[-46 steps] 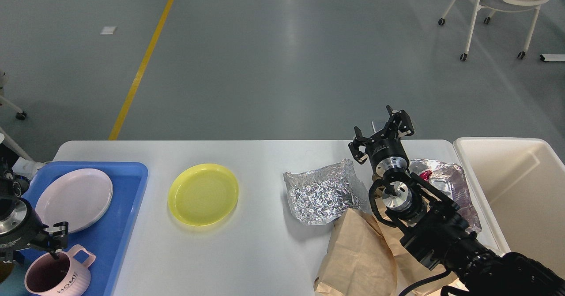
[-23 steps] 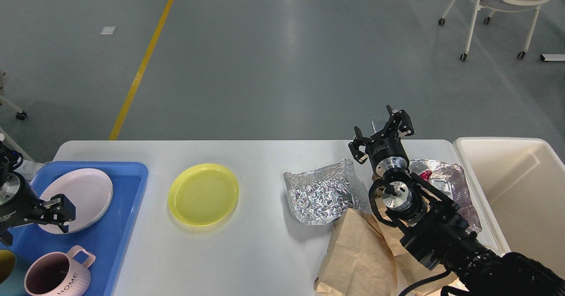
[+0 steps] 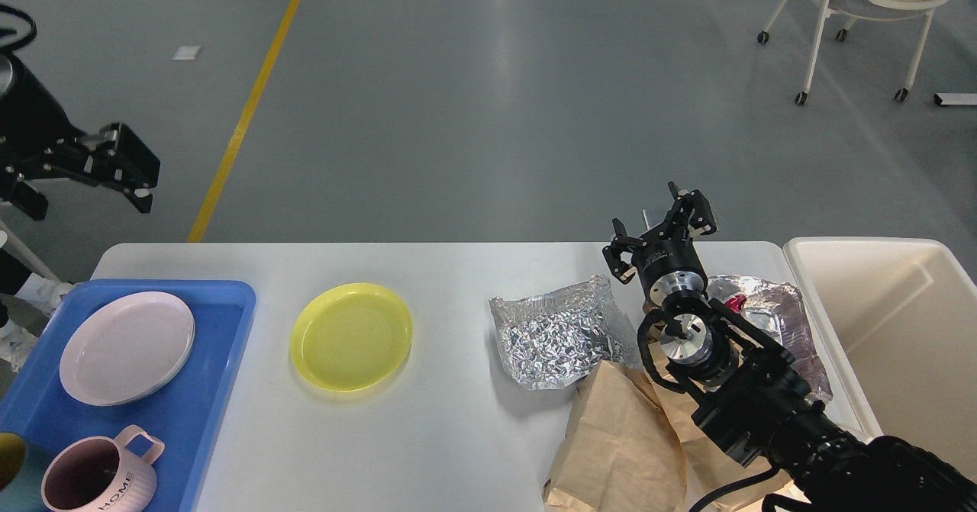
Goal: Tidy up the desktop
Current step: 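Raise the left gripper and move it toward the yellow plate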
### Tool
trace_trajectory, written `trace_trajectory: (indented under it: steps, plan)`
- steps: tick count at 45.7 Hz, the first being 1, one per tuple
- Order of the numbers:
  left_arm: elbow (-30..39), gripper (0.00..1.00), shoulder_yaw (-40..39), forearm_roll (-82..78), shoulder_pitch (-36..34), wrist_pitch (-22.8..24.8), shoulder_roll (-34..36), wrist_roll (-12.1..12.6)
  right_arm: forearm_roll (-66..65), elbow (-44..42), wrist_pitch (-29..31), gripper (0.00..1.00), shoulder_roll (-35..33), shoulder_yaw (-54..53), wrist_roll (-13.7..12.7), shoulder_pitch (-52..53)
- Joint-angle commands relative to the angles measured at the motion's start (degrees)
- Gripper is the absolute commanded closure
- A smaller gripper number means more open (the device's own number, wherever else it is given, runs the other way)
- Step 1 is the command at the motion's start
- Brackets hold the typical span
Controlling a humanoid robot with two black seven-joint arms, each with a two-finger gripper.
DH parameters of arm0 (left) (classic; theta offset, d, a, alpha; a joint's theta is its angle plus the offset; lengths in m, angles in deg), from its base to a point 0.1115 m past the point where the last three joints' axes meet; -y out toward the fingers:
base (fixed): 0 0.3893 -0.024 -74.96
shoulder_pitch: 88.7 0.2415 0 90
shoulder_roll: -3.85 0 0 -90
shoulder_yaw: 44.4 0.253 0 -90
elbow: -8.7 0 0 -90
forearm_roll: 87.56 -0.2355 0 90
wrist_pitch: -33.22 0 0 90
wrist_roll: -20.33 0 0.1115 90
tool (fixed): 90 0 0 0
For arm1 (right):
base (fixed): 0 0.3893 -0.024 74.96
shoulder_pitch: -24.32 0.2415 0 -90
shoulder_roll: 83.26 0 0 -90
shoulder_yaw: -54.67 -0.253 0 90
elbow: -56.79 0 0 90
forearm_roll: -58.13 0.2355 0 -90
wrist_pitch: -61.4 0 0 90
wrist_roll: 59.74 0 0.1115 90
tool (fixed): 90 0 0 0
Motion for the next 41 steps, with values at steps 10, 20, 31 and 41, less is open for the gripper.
trace_trajectory:
  steps: [10,20,31,41]
  plan:
    - [-0.1,0.05,0.2,2.8,-7.8,0.5,-4.7,0.0,0.0,0.0,-0.1,0.0,0.0,0.0,0.0,0.0]
    - [-0.3,0.07,0.2,7.2,5.2,-0.8,-5.5,0.1,0.0,0.0,0.0,0.0,0.0,0.0,0.0,0.0]
    - [-0.3,0.11,-0.2,10.4,24.8,-20.2,-5.8,0.3,0.0,0.0,-0.1,0.0,0.0,0.0,0.0,0.0]
    - [-0.3,0.12,-4.5,10.9,42.2,-42.7,-7.4,0.7,0.0,0.0,0.0,0.0,0.0,0.0,0.0,0.0]
